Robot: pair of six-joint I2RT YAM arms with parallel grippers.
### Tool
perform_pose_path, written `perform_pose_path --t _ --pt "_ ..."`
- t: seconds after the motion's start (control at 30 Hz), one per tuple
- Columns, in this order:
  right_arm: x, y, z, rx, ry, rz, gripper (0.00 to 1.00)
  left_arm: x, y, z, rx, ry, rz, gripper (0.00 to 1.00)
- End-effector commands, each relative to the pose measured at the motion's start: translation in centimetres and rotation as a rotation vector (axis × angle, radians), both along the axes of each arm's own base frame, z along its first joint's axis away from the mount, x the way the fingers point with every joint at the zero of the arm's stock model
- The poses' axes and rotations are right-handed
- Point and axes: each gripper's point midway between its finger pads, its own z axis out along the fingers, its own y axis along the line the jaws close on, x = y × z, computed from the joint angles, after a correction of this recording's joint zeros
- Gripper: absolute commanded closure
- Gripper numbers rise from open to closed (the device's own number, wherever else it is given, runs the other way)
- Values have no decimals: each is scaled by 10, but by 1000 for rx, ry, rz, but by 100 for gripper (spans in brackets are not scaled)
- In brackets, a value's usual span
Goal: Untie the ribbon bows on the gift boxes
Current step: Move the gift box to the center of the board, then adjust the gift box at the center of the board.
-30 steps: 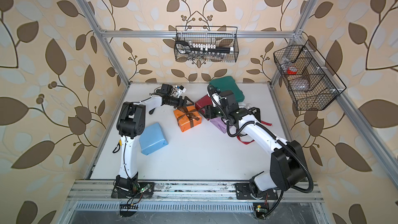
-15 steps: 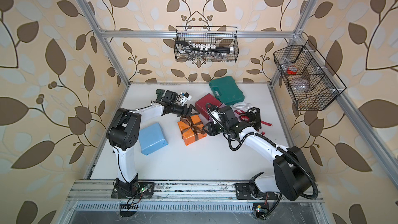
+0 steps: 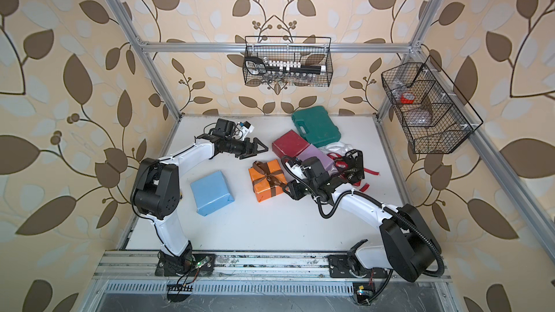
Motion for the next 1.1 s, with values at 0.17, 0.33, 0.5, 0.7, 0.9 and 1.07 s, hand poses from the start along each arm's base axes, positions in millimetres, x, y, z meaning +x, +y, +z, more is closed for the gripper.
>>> perform_pose_path --t 0.17,0.33,0.5,0.7,0.9,1.07 --pt "11 6 -13 3 -10 -5 50 -8 16 19 20 -28 46 5" --pt "15 12 -19 -2 -1 1 51 -9 18 16 20 -21 52 5" --pt "20 19 -19 28 20 -9 51 -11 17 14 10 -12 47 6" --pt "20 30 -15 105 58 -18 61 -14 17 -10 15 39 49 8" --pt "27 37 -17 123 117 -29 71 -18 16 -23 10 74 49 8" --pt "36 31 -12 145 125 -58 84 -22 16 -29 5 94 50 9"
